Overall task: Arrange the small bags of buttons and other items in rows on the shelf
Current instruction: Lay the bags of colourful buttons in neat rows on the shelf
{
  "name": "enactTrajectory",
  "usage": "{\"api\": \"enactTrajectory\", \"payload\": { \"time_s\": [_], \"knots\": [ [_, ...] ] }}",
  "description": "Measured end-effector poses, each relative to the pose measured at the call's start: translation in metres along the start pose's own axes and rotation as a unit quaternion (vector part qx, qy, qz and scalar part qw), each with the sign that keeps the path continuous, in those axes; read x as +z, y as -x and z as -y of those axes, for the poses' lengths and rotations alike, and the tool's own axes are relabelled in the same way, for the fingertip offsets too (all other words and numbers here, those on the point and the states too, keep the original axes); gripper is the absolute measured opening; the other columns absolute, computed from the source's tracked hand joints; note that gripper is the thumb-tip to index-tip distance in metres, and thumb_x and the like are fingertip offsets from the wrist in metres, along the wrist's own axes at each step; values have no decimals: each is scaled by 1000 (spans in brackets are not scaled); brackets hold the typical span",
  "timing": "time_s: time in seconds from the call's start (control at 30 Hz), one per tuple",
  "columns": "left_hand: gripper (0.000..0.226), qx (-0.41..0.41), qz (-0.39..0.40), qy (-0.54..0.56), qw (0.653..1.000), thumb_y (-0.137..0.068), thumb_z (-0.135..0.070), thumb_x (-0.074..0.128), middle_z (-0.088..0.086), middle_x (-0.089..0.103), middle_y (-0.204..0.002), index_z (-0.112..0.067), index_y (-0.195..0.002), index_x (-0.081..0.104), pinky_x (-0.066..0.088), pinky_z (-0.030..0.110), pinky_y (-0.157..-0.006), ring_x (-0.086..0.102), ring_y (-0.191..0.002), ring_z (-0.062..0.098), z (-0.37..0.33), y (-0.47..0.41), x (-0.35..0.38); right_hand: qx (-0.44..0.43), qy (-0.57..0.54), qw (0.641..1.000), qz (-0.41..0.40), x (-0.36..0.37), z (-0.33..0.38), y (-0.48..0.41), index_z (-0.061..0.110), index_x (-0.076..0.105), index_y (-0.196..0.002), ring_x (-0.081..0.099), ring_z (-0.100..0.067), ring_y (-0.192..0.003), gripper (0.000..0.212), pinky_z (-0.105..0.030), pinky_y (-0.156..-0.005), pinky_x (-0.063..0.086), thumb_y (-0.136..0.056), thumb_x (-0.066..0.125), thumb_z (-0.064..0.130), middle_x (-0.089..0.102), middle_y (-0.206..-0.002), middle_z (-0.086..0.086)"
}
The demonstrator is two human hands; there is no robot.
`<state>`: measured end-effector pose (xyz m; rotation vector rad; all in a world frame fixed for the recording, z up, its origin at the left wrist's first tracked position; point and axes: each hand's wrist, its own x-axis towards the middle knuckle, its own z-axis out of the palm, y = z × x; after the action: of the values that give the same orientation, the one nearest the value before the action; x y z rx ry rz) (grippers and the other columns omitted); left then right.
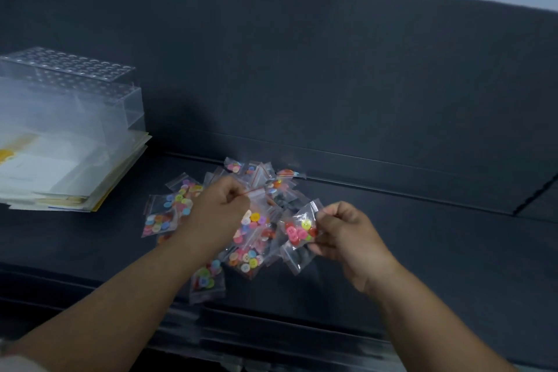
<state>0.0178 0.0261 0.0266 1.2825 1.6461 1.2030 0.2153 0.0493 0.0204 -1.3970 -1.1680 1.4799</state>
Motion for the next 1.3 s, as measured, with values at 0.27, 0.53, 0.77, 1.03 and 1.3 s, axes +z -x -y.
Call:
{"api": "enactTrajectory", "payload": {
  "time_s": [0.27, 0.53, 0.77, 1.03, 1.3],
  "knots": [
    [17, -51, 46, 54, 996, -93, -9, 49, 3, 50, -64, -18, -79, 53, 42, 30, -54, 47, -57, 17, -17, -10, 83, -20, 18, 999, -33, -79, 6, -12, 12, 52, -77, 53, -16, -59, 18, -25, -54, 48, -94, 50, 5, 61, -69, -8],
    [18, -95, 42, -6, 995, -90, -10, 51, 8, 61, -81, -19, -74, 53, 54, 46, -74, 60, -78, 27, -27, -43, 179, 9, 89, 995, -42, -164, -1, -68, 11, 57, -81, 54, -16, -61, 14, -25, -57, 48, -93, 52, 7, 61, -73, -11],
    [19, -60, 24, -121, 991, -88, -10, 51, -3, 57, -68, -21, -71, 53, 38, 23, -55, 52, -63, 12, -23, -78, 224, -23, 179, 984, -7, -187, -10, -122, 14, 57, -75, 52, -13, -59, 20, -27, -60, 46, -91, 52, 4, 61, -68, -6],
    [36, -3, 23, -270, 963, -89, -17, 55, 7, 59, -123, -18, -124, 52, 43, 32, -96, 56, -110, 24, -12, -91, 232, -184, 384, 905, -26, -190, -17, -143, 16, 55, -126, 52, -15, -114, 37, -14, -98, 33, -89, 59, 16, 56, -123, 0],
    [23, 220, 80, -412, 881, -77, -11, 43, 3, 67, -98, -15, -86, 65, 51, 32, -80, 61, -90, 24, 3, -59, 230, -296, 504, 809, 56, -194, -44, -122, 19, 70, -98, 59, -24, -106, 25, -25, -95, 40, -86, 50, 28, 66, -116, -1]
  ]
}}
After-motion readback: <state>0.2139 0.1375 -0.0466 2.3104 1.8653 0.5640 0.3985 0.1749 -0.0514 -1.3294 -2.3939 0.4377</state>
